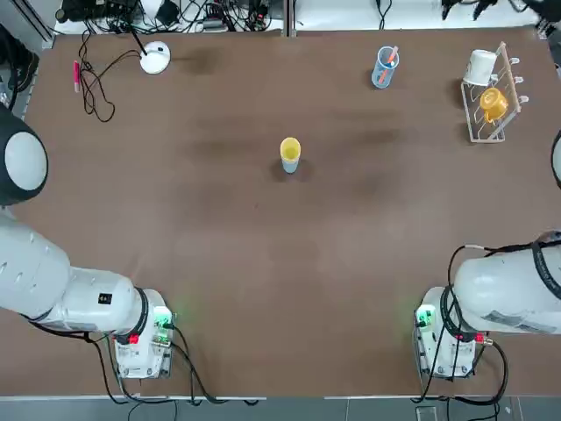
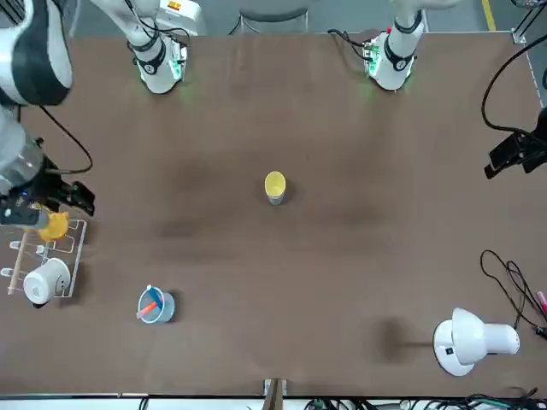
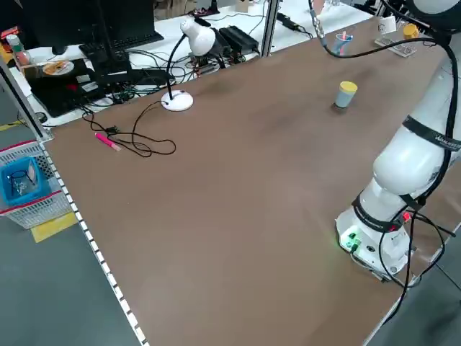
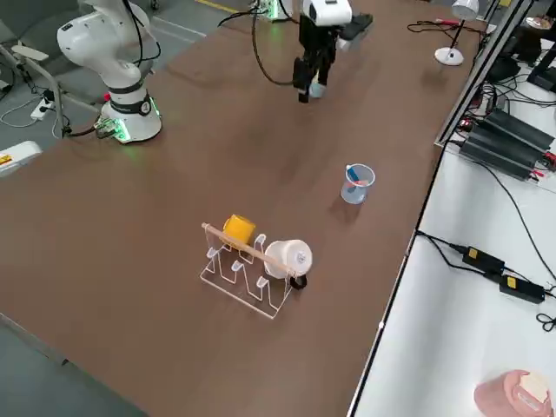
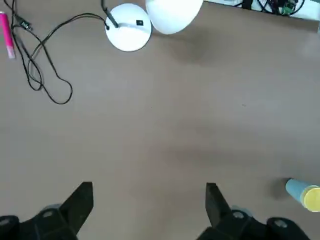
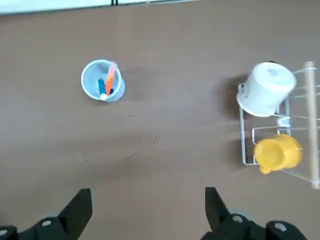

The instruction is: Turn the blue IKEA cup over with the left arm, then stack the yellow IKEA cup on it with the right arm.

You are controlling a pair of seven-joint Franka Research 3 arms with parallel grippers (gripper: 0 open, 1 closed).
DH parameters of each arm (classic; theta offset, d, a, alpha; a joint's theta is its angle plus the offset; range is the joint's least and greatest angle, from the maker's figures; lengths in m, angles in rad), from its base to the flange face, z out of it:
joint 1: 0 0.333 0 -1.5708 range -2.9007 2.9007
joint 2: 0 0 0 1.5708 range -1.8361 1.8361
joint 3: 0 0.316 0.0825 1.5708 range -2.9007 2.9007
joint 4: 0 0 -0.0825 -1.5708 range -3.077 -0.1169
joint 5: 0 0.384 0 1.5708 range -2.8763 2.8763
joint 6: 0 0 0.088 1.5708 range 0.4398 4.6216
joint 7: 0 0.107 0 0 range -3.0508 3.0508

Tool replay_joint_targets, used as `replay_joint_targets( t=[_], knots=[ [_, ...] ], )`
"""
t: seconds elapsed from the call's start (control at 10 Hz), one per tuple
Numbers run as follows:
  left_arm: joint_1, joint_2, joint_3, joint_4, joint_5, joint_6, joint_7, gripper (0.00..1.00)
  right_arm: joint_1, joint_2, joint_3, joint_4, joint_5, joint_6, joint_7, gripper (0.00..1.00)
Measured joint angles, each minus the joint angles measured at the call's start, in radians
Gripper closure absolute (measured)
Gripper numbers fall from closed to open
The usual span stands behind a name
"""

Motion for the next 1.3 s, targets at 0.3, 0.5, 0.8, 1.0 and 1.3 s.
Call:
replay_joint_targets(
  t=[0.3, 0.5, 0.8, 1.0, 1.3],
  knots=[
    [0.005, -0.001, 0.003, 0.001, 0.0, 0.0, 0.027, 0.01, 0.017, -0.069, -0.083, 0.03, 0.017, -0.041, 0.0, 0.0],
    [0.006, -0.001, 0.005, 0.001, 0.0, 0.0, 0.078, 0.01, 0.02, -0.107, -0.129, 0.039, 0.019, -0.063, -0.001, 0.0],
    [0.006, -0.001, 0.005, 0.001, 0.0, -0.003, 0.101, 0.01, 0.02, -0.121, -0.15, 0.041, 0.019, -0.115, -0.005, 0.0],
    [0.005, -0.001, 0.004, 0.001, 0.0, -0.006, 0.101, 0.01, 0.022, -0.121, -0.15, 0.041, 0.02, -0.135, -0.012, 0.0],
    [0.006, -0.001, 0.004, 0.001, 0.0, -0.006, 0.101, 0.01, 0.034, -0.113, -0.122, 0.039, 0.024, -0.143, -0.013, 0.0]
  ],
)
